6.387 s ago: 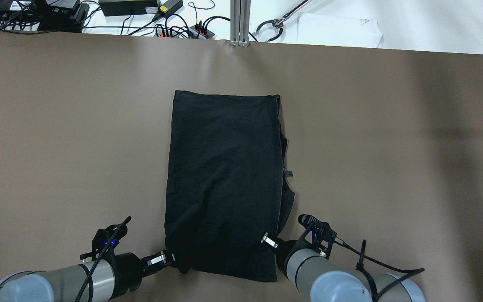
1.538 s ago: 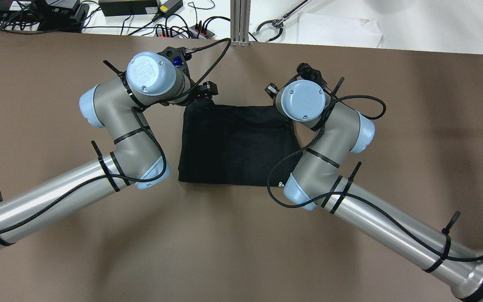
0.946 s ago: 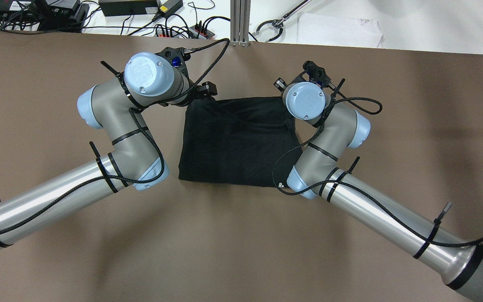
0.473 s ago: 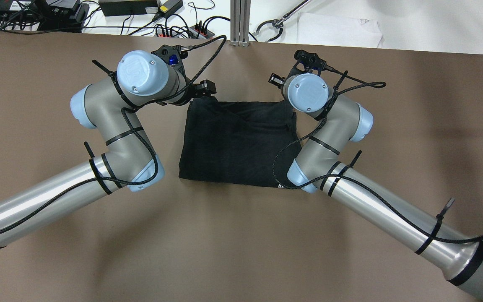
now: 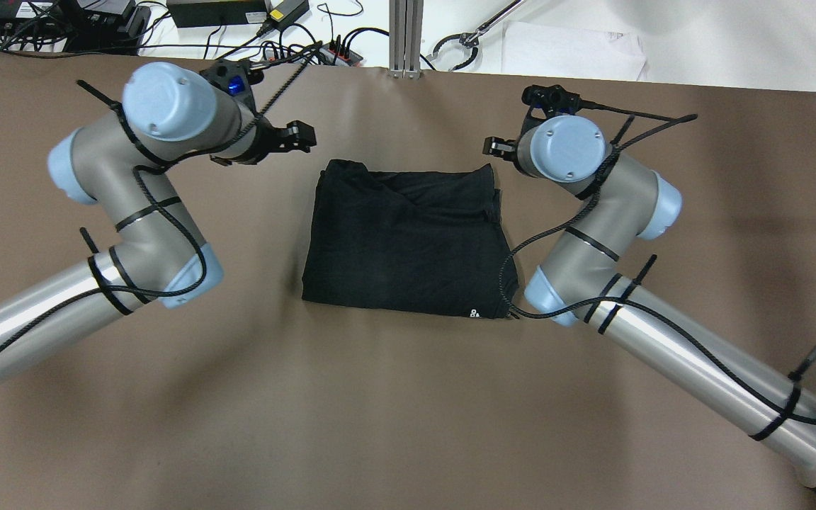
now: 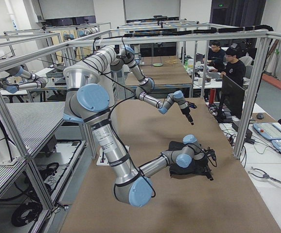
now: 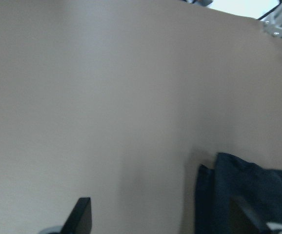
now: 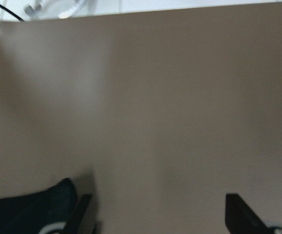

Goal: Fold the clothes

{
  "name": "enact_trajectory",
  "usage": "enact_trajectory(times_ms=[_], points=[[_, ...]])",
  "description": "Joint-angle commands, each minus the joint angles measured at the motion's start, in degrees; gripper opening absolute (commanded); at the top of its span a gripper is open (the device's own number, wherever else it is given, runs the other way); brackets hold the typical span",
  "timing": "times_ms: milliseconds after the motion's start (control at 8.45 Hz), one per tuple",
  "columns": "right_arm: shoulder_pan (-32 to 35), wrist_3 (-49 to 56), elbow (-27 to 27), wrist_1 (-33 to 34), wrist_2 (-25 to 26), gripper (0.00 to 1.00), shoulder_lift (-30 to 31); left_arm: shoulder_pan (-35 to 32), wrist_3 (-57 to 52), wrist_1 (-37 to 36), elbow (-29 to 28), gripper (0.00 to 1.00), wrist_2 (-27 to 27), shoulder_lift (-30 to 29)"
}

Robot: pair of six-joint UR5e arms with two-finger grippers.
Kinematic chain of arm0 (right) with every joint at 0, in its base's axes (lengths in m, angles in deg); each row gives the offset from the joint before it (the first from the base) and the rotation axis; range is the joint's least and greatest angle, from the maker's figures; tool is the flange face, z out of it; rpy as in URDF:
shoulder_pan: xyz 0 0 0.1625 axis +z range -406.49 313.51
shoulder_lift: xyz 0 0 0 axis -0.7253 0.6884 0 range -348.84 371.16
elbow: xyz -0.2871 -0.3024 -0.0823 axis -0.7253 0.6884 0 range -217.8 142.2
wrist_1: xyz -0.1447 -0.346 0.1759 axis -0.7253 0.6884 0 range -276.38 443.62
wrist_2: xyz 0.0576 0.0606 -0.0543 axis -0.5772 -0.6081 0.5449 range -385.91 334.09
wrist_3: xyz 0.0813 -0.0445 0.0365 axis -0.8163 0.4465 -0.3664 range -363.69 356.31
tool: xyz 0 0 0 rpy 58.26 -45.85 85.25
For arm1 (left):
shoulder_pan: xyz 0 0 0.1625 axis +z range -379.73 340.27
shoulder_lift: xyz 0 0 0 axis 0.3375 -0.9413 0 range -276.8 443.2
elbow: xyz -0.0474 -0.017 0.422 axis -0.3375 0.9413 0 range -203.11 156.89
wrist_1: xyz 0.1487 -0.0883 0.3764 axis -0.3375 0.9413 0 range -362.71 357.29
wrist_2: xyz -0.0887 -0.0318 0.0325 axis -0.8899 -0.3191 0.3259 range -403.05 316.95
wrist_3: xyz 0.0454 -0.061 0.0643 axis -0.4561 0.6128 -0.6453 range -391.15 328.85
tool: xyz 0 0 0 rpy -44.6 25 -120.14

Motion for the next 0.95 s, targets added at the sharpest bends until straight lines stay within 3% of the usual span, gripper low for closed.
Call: enact_trajectory(times_ms=[0, 355, 473, 828], points=[[9.6, 26.1, -14.4, 3.6, -4.9, 0.95, 18.9, -11.4, -23.0, -0.1, 1.8, 1.0, -3.2, 11.6], [18.1, 40.6, -22.2, 4.0, -1.4, 0.95, 35.5, -23.4, -46.3, 0.0, 1.9, 1.0, -2.2, 20.3], [22.3, 46.1, -24.4, 3.9, -1.4, 0.95, 39.4, -26.4, -50.0, 0.3, 2.1, 1.0, -0.8, 22.9], [32.1, 50.5, -25.5, 3.1, 1.3, 0.94, 46.1, -29.1, -52.2, 0.7, 10.7, 1.0, 3.2, 35.3]])
